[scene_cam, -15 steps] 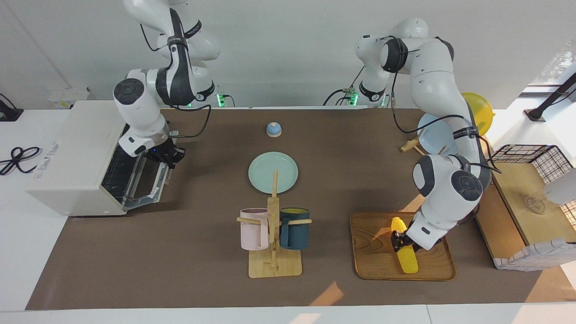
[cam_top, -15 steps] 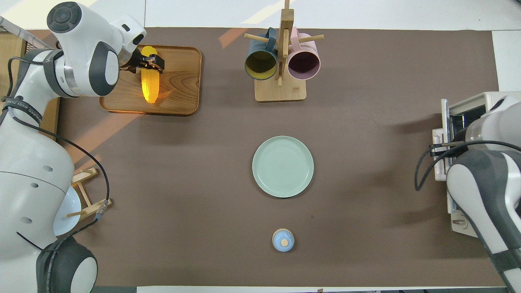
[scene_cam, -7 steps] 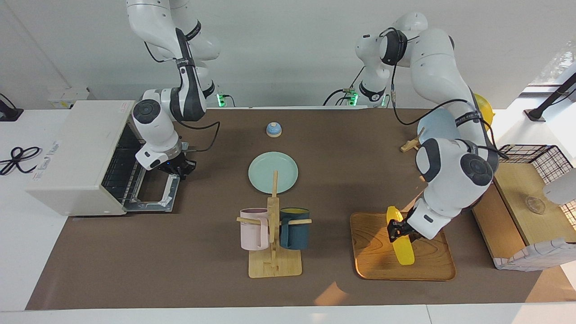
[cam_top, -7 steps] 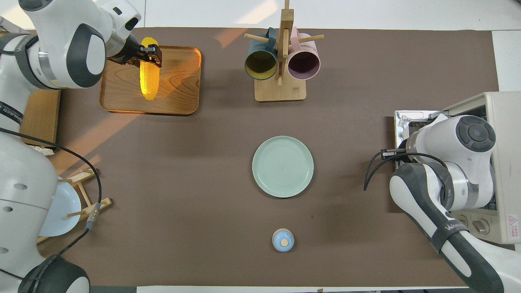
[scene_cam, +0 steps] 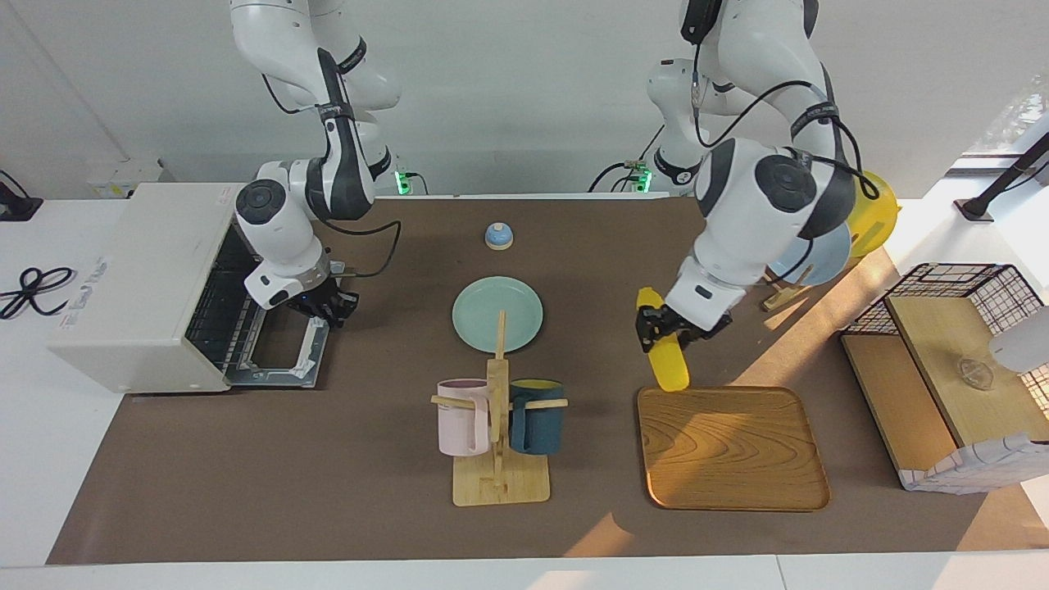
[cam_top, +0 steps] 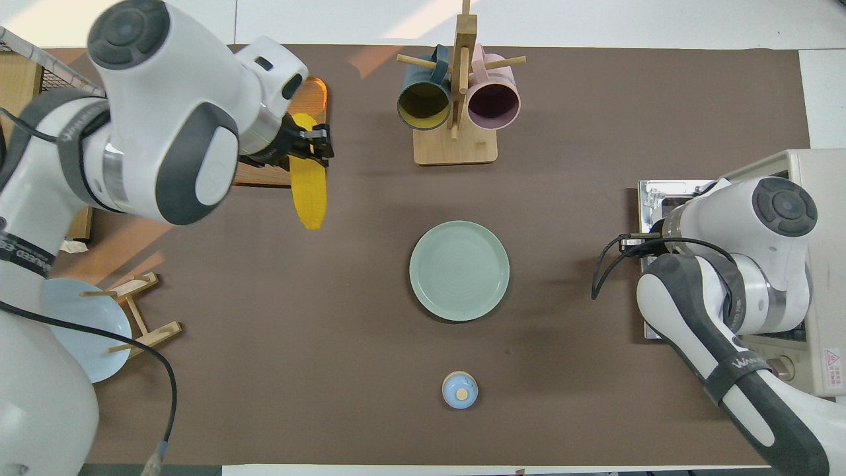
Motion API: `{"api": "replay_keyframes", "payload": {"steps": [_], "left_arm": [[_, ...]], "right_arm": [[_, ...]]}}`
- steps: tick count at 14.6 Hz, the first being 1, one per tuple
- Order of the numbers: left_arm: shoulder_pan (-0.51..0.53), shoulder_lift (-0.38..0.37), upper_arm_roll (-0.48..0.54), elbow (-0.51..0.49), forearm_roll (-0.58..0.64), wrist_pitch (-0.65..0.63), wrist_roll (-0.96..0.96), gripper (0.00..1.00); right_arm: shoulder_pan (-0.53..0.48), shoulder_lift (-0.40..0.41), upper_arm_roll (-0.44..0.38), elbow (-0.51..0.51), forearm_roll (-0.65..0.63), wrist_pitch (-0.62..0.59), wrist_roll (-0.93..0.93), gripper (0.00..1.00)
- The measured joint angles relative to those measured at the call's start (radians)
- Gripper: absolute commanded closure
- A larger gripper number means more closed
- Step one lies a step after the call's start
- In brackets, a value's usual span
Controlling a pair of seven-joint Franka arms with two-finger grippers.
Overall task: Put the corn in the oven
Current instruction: 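Carry the corn to the green plate while the right gripper opens the oven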
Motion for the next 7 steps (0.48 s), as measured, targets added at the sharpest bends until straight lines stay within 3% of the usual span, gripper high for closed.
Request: {"api": "replay_keyframes", "payload": {"steps": [1, 2, 4, 7], "left_arm": [[-0.052, -0.024, -0.001, -0.047, 0.0, 0.027, -0.059, 1.0], [-0.1, -0.042, -0.001, -0.093, 0.0, 0.077, -0.115, 1.0], [-0.191, -0.073, -0.002, -0.202, 0.0, 0.22, -0.212, 1.0], [-0.319, -0.08, -0.002, -0.34, 0.0, 0.417, -0.323, 1.0]], "right_arm": [[0.0, -0.002, -0.002, 0.046, 0.0, -0.063, 0.0, 0.05], [0.0, -0.005, -0.005, 0.093, 0.0, -0.125, 0.0, 0.0], [-0.002, -0.013, -0.013, 0.152, 0.0, -0.202, 0.0, 0.0], [-0.009, -0.011, -0.018, 0.158, 0.0, -0.211, 0.0, 0.0]]}}
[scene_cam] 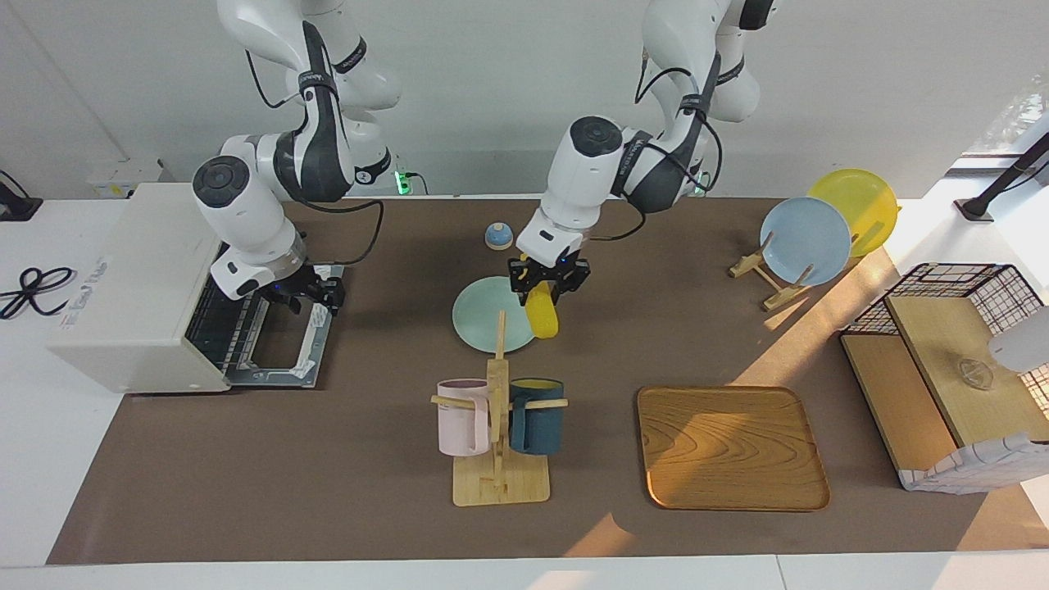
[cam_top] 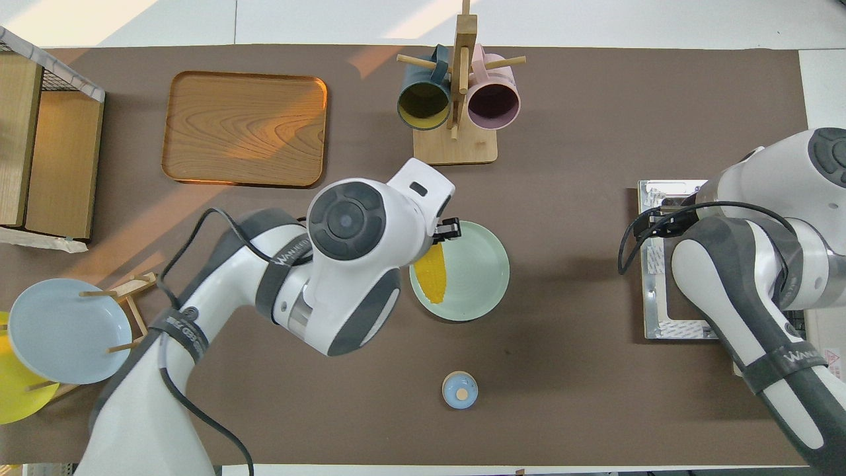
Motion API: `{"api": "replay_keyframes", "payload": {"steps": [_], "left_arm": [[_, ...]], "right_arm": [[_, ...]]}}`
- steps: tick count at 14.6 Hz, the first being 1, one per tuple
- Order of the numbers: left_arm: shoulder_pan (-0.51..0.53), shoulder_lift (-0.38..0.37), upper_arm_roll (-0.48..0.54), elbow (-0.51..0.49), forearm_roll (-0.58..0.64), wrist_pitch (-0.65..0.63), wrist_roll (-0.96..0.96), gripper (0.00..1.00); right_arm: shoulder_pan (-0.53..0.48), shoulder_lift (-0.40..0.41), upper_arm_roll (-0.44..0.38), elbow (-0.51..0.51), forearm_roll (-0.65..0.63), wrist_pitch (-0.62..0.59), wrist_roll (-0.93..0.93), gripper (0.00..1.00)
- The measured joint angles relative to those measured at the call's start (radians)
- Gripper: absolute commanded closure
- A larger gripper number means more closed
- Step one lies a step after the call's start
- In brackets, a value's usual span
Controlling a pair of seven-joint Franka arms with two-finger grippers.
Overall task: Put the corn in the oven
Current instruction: 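Carry the corn to the green plate while the right gripper opens the oven, then release the corn on the plate while the right gripper reaches the corn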
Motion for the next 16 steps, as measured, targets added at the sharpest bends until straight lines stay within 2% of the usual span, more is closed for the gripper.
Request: {"api": "replay_keyframes", "payload": {"steps": [6, 11, 12, 13, 16], "left_arm": [[-0.098, 0.133, 0.004, -0.034, 0.0, 0.201, -0.039, 1.0], [-0.098, 0.144, 0.011, -0.034, 0.0, 0.211, -0.038, 1.0], [-0.098, 0.144, 0.011, -0.034, 0.0, 0.21, -0.037, 0.67], [-0.098, 0.144, 0.011, -0.036, 0.0, 0.209, -0.037, 0.01], [-0.098, 0.143, 0.012, -0.038, 0.0, 0.2, -0.035, 0.0]], "right_arm": [[-0.018, 0.002, -0.004, -0.002, 0.0, -0.004, 0.0, 0.0], [-0.015, 0.002, -0.001, -0.002, 0.0, 0.013, 0.0, 0.0], [-0.013, 0.002, 0.002, -0.002, 0.0, 0.016, 0.0, 0.0], [-0.01, 0.002, 0.005, -0.002, 0.0, 0.019, 0.0, 0.0], [-0.001, 0.002, 0.008, -0.002, 0.0, 0.022, 0.0, 0.0]]}}
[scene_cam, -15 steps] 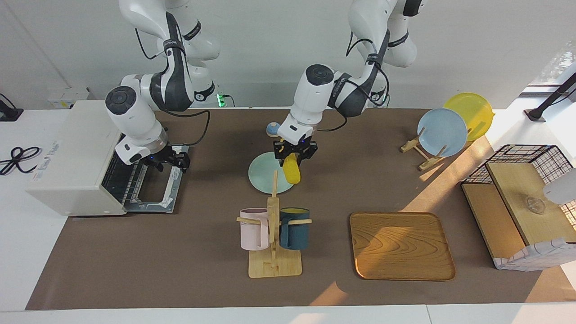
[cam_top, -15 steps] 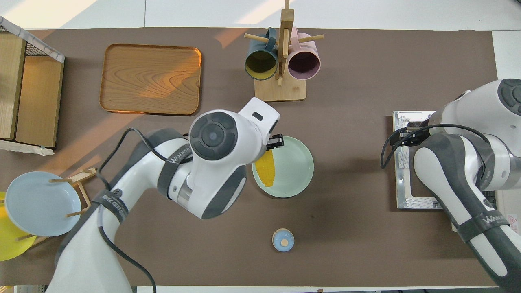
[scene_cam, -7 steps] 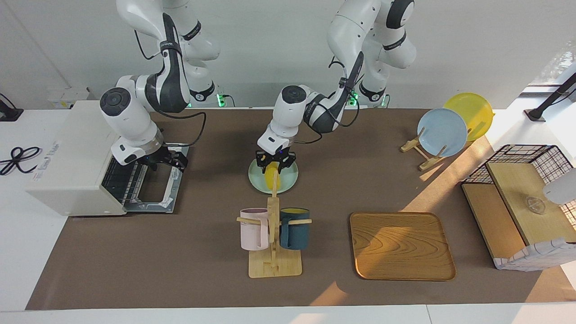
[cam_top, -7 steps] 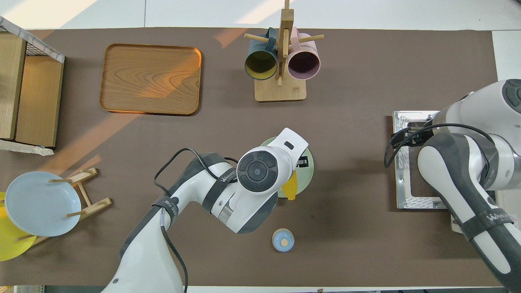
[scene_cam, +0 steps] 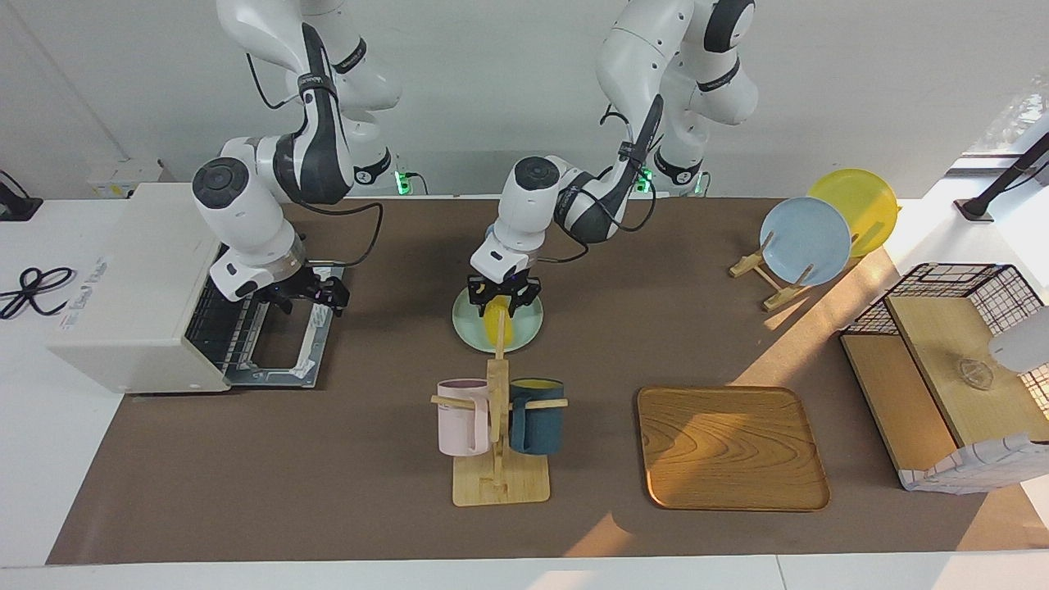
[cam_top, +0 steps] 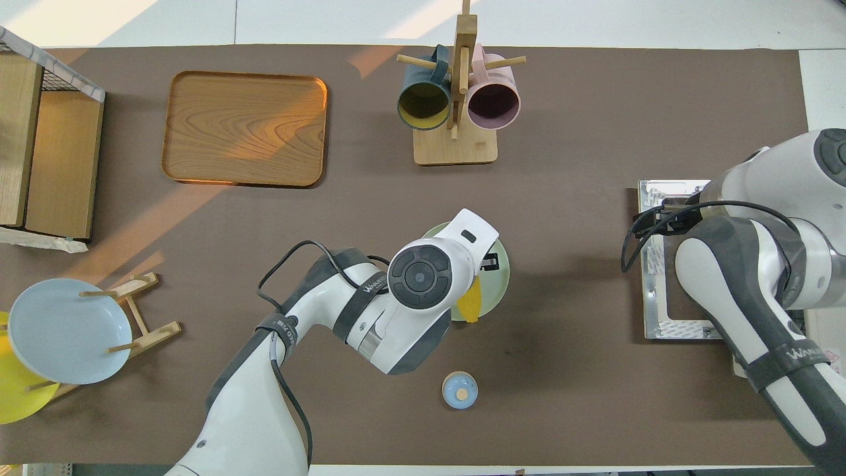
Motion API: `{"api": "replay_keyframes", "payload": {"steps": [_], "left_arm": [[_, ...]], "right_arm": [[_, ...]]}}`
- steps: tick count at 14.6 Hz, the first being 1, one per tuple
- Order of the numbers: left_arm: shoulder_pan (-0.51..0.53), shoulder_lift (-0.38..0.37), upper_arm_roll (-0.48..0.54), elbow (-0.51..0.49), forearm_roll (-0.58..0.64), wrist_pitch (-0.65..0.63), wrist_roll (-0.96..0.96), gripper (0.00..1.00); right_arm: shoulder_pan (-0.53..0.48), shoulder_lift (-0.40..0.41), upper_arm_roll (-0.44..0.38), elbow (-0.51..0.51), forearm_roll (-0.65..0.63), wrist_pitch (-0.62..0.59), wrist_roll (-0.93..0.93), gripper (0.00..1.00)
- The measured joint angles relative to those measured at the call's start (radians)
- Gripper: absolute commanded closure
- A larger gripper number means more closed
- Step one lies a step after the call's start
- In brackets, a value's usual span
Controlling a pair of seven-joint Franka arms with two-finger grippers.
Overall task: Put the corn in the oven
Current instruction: 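Release the corn on the plate while the right gripper reaches the corn, then grasp the corn on the plate with the right gripper and lift it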
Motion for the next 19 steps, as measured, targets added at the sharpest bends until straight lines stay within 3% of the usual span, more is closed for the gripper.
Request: {"api": "replay_keyframes", "payload": {"steps": [3, 5, 8, 10, 14, 19], "left_arm": [[0.01, -0.027, 0.015, 0.006, 0.0, -0.044, 0.015, 0.0], [0.068, -0.089, 0.025, 0.025, 0.0, -0.148, 0.073, 0.0], [0.244, -0.186, 0.033, 0.127, 0.0, -0.401, 0.245, 0.0], [0.365, -0.211, 0.036, 0.207, 0.002, -0.531, 0.369, 0.0], [0.518, -0.228, 0.037, 0.268, 0.048, -0.635, 0.512, 0.0], [0.584, -0.349, 0.036, 0.277, 0.08, -0.825, 0.6, 0.0]], "right_arm": [[0.003, 0.0, 0.001, 0.0, 0.0, 0.0, 0.0, 0.0], [0.003, 0.0, 0.001, 0.0, 0.0, 0.0, 0.0, 0.0], [0.027, 0.0, 0.002, 0.0, 0.0, 0.0, 0.0, 0.0], [0.072, 0.0, 0.003, 0.003, 0.001, 0.0, 0.039, 0.0], [0.287, 0.001, 0.008, 0.028, 0.003, 0.035, 0.274, 0.0], [0.541, 0.046, 0.012, 0.1, 0.003, 0.051, 0.528, 0.0]]}}
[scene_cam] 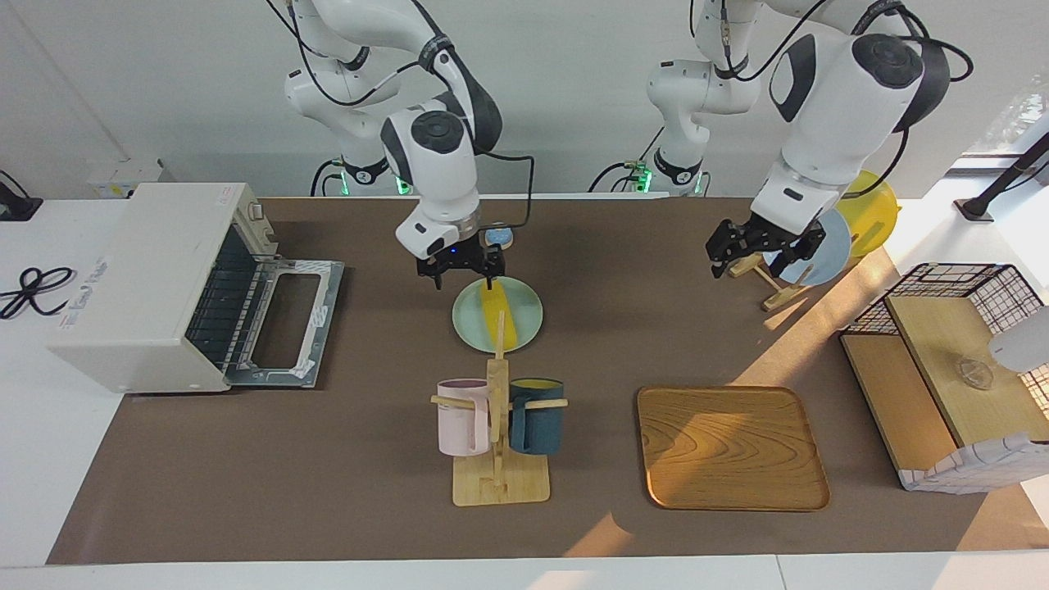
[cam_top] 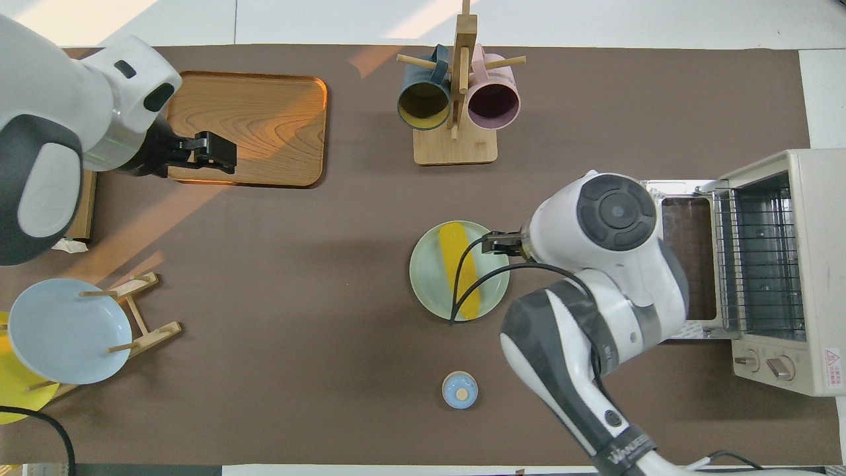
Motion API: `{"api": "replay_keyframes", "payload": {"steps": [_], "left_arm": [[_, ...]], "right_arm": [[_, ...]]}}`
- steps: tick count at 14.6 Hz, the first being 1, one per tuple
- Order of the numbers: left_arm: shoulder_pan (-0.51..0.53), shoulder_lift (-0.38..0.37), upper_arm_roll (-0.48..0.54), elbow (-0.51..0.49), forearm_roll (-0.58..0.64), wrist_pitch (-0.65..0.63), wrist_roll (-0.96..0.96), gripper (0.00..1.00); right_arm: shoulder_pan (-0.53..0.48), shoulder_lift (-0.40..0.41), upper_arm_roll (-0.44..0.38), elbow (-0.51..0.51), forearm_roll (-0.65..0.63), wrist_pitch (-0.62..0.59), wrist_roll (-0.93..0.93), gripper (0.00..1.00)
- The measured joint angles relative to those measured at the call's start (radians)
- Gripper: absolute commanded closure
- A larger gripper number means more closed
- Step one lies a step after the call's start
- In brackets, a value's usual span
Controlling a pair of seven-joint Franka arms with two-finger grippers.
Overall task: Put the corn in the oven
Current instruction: 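Grasp the corn on the plate with the right gripper and lift it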
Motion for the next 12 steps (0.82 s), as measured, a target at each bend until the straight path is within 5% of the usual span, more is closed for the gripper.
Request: {"api": "replay_keyframes", "payload": {"steps": [5, 7, 12], "left_arm": [[0.003, -0.06, -0.005, -0.019, 0.015, -0.103, 0.003, 0.0], [0.003, -0.062, -0.006, -0.034, 0.016, -0.105, 0.003, 0.0], [0.014, -0.063, -0.006, -0.035, 0.018, -0.106, 0.003, 0.0]], "right_arm": [[0.176, 0.204, -0.001, 0.137, -0.099, 0.021, 0.229, 0.0], [0.189, 0.271, -0.003, 0.155, -0.112, 0.048, 0.24, 0.11], [0.19, 0.275, -0.004, 0.13, -0.111, 0.066, 0.24, 0.46]]}}
